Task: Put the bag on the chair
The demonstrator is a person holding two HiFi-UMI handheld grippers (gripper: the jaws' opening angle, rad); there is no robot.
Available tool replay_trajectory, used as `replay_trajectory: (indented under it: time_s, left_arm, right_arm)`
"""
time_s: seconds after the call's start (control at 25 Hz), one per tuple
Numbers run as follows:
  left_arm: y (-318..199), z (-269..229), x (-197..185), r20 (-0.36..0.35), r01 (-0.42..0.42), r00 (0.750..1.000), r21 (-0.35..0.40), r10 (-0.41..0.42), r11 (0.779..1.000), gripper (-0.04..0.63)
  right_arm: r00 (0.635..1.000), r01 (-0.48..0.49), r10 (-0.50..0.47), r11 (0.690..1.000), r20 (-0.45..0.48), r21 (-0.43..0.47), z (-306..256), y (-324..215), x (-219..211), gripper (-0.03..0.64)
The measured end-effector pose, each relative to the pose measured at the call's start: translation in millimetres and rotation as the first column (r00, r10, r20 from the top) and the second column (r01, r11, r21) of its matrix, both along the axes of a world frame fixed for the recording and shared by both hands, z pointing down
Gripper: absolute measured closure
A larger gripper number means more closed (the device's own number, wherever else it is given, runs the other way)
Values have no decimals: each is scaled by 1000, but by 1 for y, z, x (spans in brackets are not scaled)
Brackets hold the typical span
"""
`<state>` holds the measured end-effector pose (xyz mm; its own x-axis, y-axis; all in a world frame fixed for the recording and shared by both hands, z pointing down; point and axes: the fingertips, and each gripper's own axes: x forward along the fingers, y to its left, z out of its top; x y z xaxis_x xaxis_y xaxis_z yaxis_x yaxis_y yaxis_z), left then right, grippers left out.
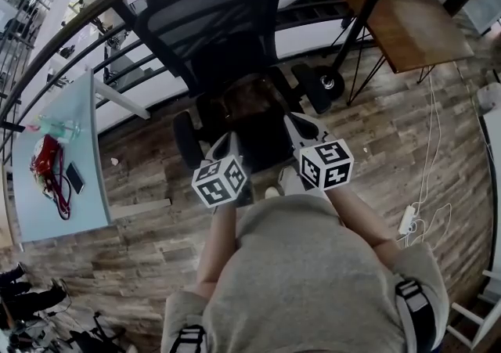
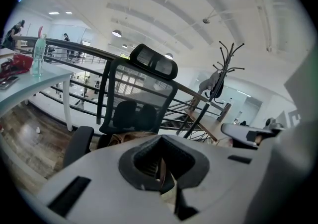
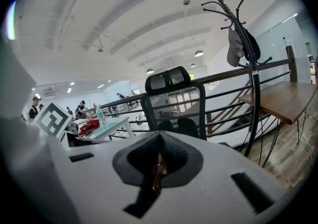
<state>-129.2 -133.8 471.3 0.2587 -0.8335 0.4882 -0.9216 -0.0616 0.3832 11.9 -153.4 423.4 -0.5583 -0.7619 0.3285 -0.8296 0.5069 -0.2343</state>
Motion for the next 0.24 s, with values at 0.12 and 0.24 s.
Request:
replay_trajectory:
  time_s: [0.12,0.24]
  left_arm:
    - [0,0,-1,-3,-3,1000,-3,3,1000,592]
    - [0,1,-2,-5,-1,1000,-8,1,1000,592]
  right_arm:
    - [1000,0,0,1000,2,-1,0,0,-1,612]
    - [1000,4,-4,1000,2,-3,0,0,-2,612]
